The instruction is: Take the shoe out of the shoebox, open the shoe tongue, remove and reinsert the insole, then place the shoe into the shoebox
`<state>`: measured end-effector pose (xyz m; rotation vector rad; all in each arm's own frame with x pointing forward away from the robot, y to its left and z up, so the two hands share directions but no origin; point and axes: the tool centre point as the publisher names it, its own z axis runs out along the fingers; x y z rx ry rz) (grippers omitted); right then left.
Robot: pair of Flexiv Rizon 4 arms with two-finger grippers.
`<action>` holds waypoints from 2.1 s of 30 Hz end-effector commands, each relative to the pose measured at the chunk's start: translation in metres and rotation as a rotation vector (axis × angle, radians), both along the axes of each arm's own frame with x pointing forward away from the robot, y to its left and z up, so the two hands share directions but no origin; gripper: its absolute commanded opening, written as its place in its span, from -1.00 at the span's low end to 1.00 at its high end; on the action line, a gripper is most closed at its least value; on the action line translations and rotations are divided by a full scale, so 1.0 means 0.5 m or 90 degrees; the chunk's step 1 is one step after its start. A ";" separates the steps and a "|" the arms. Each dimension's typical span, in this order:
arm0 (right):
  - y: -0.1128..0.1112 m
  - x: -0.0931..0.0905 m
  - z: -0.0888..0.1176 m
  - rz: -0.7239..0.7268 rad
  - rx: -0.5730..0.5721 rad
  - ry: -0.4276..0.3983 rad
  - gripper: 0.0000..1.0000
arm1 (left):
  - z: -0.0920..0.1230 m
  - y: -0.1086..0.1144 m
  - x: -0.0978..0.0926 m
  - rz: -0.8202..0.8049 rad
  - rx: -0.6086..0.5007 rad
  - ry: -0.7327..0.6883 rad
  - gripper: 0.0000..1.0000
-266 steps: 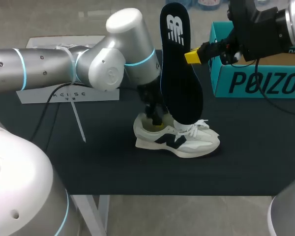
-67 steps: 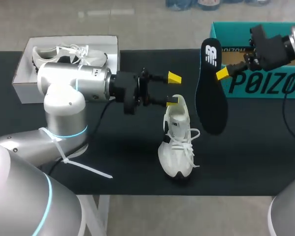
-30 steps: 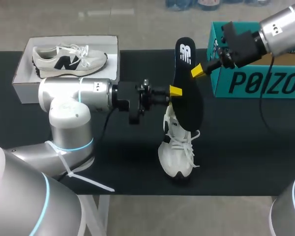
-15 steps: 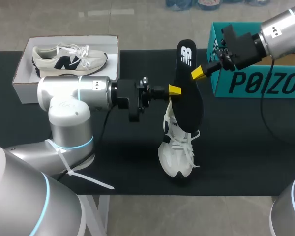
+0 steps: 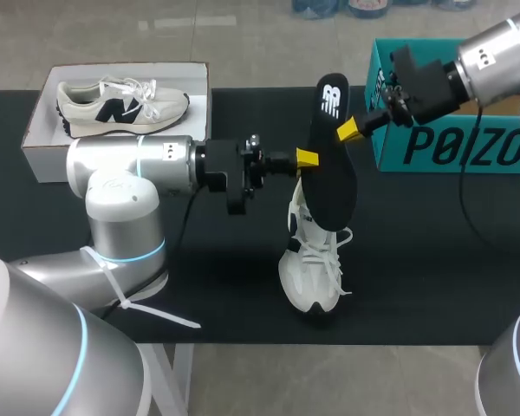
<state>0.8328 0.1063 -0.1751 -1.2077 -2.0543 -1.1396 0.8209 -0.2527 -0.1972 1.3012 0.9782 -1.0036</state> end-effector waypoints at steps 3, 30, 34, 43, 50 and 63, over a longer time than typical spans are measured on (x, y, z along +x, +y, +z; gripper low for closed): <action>-0.008 -0.014 -0.003 -0.022 -0.019 -0.008 1.00 | -0.001 -0.001 0.005 -0.003 0.013 0.000 -1.00; -0.127 -0.180 0.241 -0.011 -0.474 -0.290 1.00 | -0.012 0.020 0.036 0.011 0.039 0.078 -1.00; -0.138 -0.191 0.242 -0.012 -0.473 -0.308 1.00 | -0.008 0.020 0.039 0.007 0.041 0.091 -1.00; -0.141 -0.194 0.245 0.005 -0.471 -0.306 1.00 | -0.010 0.016 0.048 0.008 0.055 0.101 -1.00; -0.141 -0.194 0.245 0.005 -0.471 -0.306 1.00 | -0.012 0.013 0.051 0.019 0.053 0.112 -1.00; -0.141 -0.194 0.245 0.005 -0.471 -0.306 1.00 | -0.012 0.013 0.051 0.019 0.053 0.112 -1.00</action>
